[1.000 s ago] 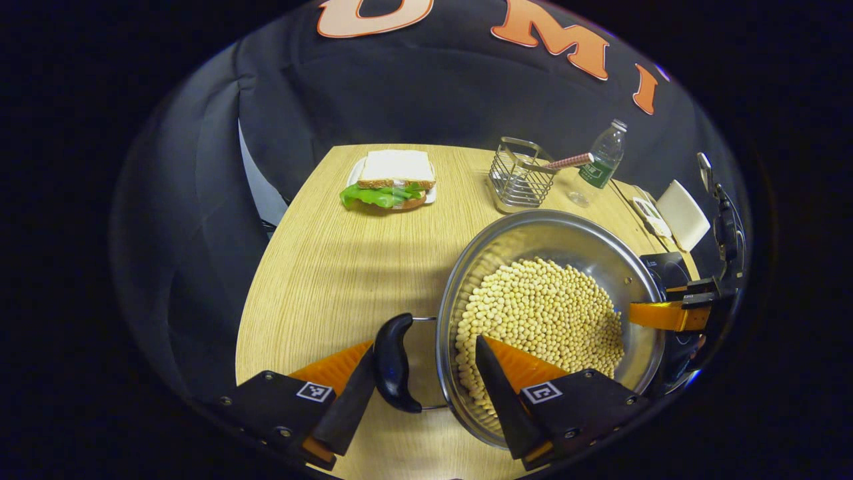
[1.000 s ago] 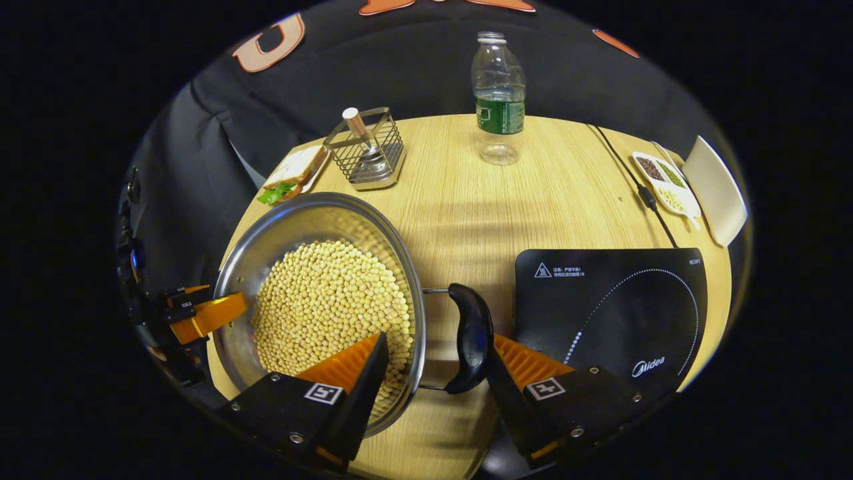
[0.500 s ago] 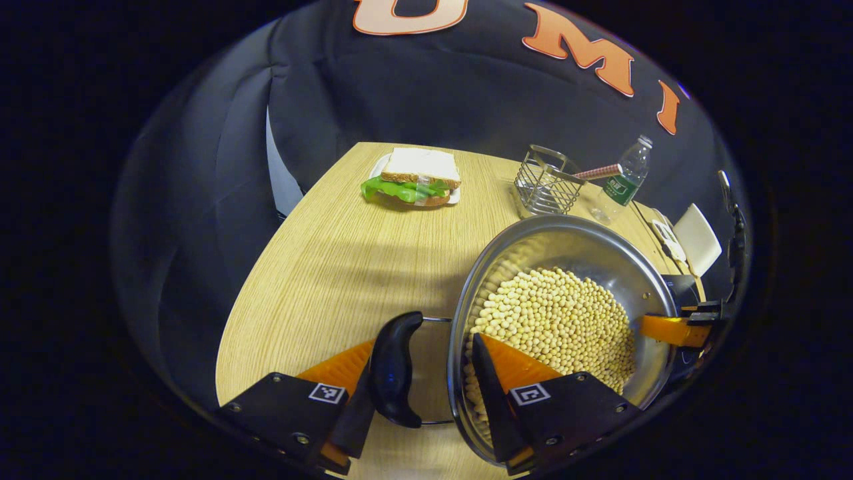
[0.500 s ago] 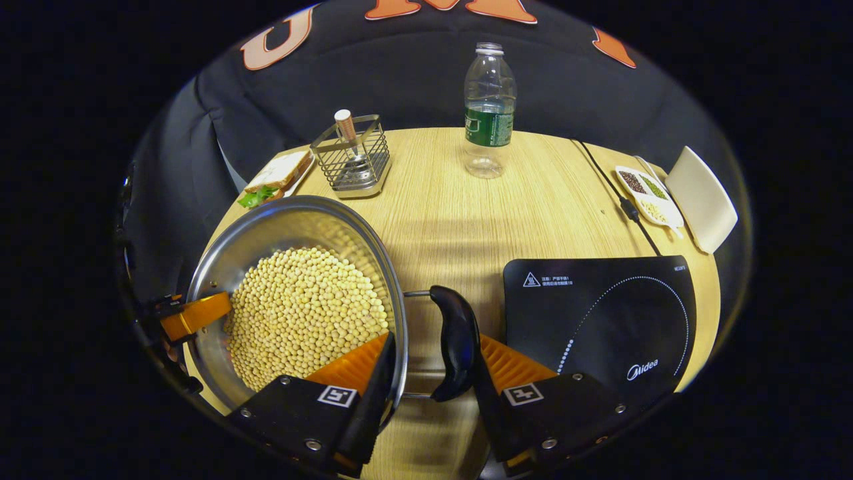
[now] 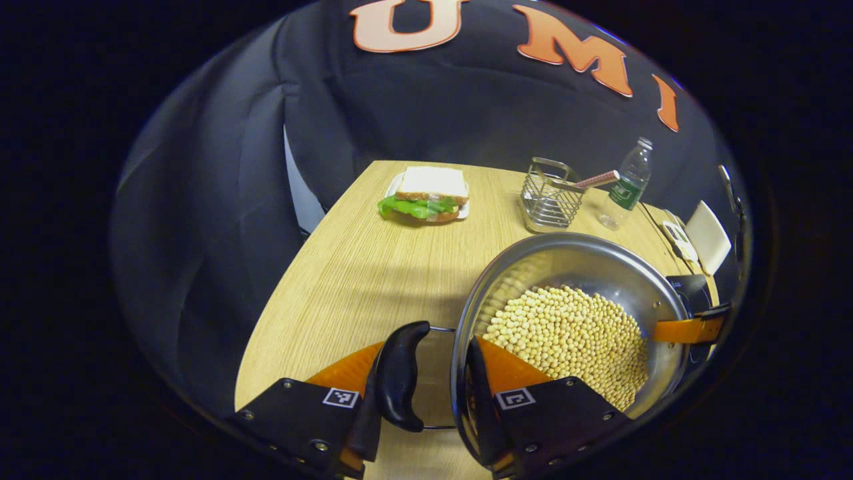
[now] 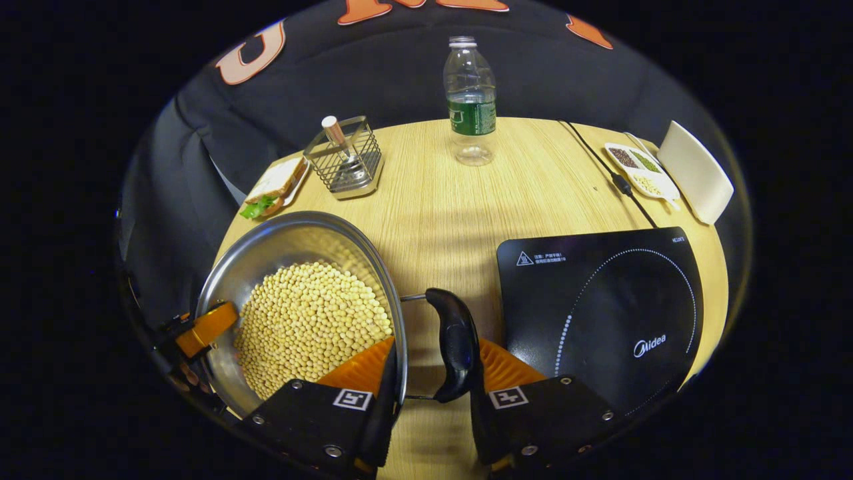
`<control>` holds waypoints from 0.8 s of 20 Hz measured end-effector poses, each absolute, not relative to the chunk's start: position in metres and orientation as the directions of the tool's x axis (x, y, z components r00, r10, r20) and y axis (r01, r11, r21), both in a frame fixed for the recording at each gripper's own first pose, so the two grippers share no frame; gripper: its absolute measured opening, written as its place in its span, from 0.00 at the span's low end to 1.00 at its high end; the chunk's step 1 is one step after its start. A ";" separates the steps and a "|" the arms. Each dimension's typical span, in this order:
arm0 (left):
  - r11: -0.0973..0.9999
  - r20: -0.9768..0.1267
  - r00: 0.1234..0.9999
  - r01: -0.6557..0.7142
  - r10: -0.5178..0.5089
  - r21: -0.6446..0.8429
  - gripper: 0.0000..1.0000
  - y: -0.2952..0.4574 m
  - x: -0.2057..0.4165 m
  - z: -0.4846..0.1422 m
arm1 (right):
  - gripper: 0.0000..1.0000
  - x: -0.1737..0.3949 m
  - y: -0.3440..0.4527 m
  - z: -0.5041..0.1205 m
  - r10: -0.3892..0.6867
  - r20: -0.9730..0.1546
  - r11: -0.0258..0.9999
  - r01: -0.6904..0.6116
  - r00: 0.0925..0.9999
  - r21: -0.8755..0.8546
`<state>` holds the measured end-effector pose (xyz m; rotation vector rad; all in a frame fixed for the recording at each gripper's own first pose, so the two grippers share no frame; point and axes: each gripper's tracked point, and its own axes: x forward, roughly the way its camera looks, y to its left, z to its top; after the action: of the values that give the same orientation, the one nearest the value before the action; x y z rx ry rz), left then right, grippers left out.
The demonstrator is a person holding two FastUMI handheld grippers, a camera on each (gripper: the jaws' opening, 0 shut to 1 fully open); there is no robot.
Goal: First push the handle of the pot to place it horizontally, then grasp the pot with both hands and set it on the induction cooktop.
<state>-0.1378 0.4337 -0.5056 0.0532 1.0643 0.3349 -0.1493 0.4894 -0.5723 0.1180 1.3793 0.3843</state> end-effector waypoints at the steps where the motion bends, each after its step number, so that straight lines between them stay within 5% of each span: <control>1: 0.949 -0.841 0.453 -0.241 0.295 0.203 0.59 0.435 -0.135 -0.505 | 0.49 -0.149 0.489 -0.574 0.343 -0.927 0.929 -0.201 0.150 0.311; 16: 0.970 -0.797 0.552 -0.126 0.243 0.208 0.58 0.438 -0.132 -0.496 | 0.47 -0.119 0.392 -0.508 0.354 -0.879 0.935 -0.116 0.318 0.335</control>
<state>-0.1321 0.4380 -0.4963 0.1319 0.9617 0.2190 -0.1189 0.3922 -0.5083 0.2256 1.2102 0.3125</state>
